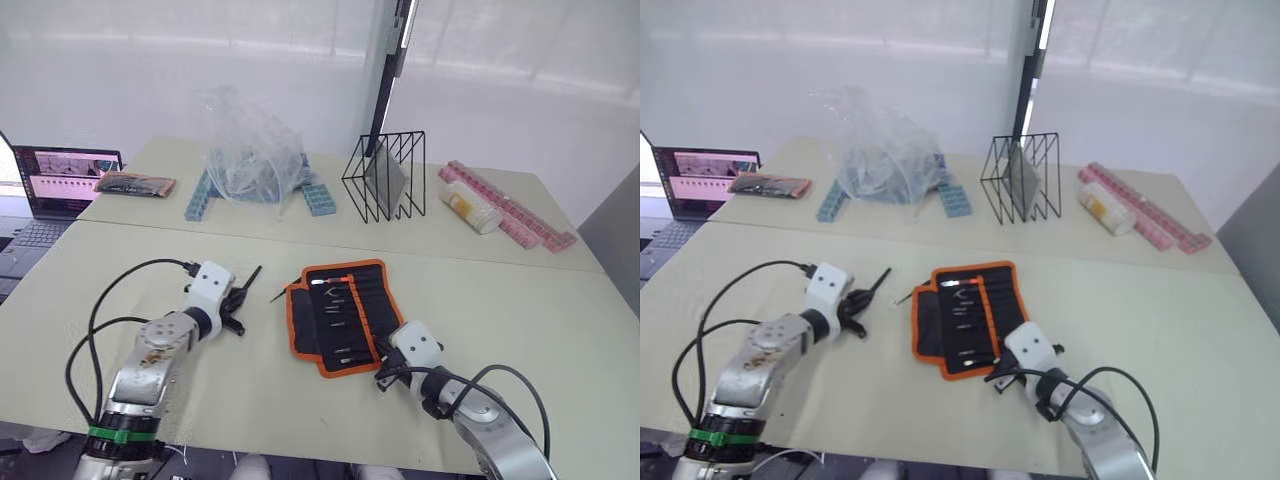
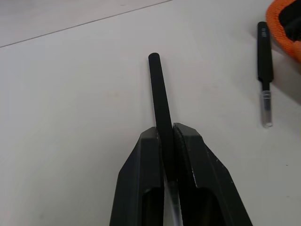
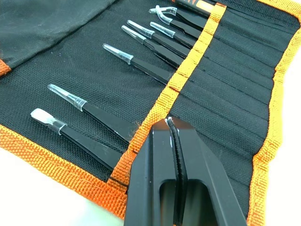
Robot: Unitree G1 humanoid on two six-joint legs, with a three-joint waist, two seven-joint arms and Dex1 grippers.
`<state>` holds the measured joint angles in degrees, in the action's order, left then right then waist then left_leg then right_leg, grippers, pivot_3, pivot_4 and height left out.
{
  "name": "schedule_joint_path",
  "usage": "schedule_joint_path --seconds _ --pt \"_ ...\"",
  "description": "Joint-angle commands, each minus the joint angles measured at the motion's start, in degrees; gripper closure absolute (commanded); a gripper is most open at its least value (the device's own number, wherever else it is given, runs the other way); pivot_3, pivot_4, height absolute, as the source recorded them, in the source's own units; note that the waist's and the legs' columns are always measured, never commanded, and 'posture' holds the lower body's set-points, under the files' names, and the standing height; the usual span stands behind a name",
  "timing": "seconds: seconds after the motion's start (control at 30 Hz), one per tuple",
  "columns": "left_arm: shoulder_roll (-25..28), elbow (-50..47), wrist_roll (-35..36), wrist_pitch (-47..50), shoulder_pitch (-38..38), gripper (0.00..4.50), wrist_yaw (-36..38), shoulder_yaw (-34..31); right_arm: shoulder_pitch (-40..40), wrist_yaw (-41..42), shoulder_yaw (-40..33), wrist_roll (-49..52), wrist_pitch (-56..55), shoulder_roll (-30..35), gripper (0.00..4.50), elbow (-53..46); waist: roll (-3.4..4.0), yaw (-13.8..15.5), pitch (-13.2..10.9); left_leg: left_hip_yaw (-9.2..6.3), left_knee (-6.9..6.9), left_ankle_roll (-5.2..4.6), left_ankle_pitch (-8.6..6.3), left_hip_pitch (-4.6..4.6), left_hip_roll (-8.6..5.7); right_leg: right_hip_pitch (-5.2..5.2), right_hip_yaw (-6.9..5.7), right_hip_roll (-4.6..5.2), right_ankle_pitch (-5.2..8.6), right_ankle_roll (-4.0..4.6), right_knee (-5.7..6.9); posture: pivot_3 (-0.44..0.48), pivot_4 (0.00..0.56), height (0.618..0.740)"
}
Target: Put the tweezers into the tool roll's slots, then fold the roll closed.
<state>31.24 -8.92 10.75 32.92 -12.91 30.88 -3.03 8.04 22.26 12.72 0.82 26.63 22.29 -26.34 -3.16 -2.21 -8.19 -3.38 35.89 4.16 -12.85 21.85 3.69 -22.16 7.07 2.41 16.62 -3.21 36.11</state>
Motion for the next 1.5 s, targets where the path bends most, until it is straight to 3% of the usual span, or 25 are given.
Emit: schedule_joint_path --seconds 0.03,0.27,0.43,0.67,1.1,1.5 --pt "3.2 -8.0 5.4 1.2 -4.1 4.48 7.1 -0.5 2.9 0.0 1.1 -1.5 4.1 1.0 4.50 9.1 -0.03 0.2 0.0 -0.01 0.01 0.01 0.00 0.03 0.00 -0.01 -0.01 0.00 0.00 0.01 -0.01 0.000 0.150 0.720" --pt "5.2 -13.1 10.8 10.2 -12.2 4.48 15.3 9.3 3.4 -0.1 1.3 -1.5 4.3 0.9 4.50 8.7 0.05 0.0 0.0 0.02 0.00 0.01 0.00 0.03 -0.01 0.05 0.01 0.00 0.00 0.00 -0.03 0.000 0.150 0.720" --pt "3.9 -10.9 7.9 11.8 -18.4 4.48 17.0 18.2 4.3 -0.5 1.6 -1.6 4.5 0.8 4.50 8.0 0.00 0.1 0.0 0.00 0.04 0.00 0.01 0.09 -0.02 0.04 0.01 -0.02 0.00 0.00 -0.03 0.000 0.150 0.720" --pt "7.7 -12.1 4.1 14.0 -18.9 4.48 20.4 28.2 7.3 -2.2 1.1 -1.4 4.8 0.2 4.50 5.6 0.12 0.3 0.0 -0.05 -0.02 -0.01 0.01 0.27 -0.02 0.05 0.02 -0.06 -0.17 -0.36 0.02 0.000 0.150 0.720" --pt "6.4 -8.5 -0.7 14.5 -22.1 4.48 21.9 34.2 13.7 -4.8 1.6 -1.0 4.1 -0.1 4.50 0.7 0.11 1.5 0.1 -0.05 -0.02 -0.09 -0.04 0.42 -0.03 0.01 -0.01 -0.06 -0.06 -0.39 -0.06 0.000 0.150 0.720" --pt "4.1 -3.0 -5.6 11.5 -27.5 4.48 25.5 38.1 13.7 -5.5 2.1 -1.0 6.4 -0.5 4.50 1.7 0.06 1.5 0.1 -0.04 0.01 -0.09 -0.04 0.40 -0.03 0.05 -0.01 -0.06 -0.06 -0.40 0.00 0.000 0.150 0.720"
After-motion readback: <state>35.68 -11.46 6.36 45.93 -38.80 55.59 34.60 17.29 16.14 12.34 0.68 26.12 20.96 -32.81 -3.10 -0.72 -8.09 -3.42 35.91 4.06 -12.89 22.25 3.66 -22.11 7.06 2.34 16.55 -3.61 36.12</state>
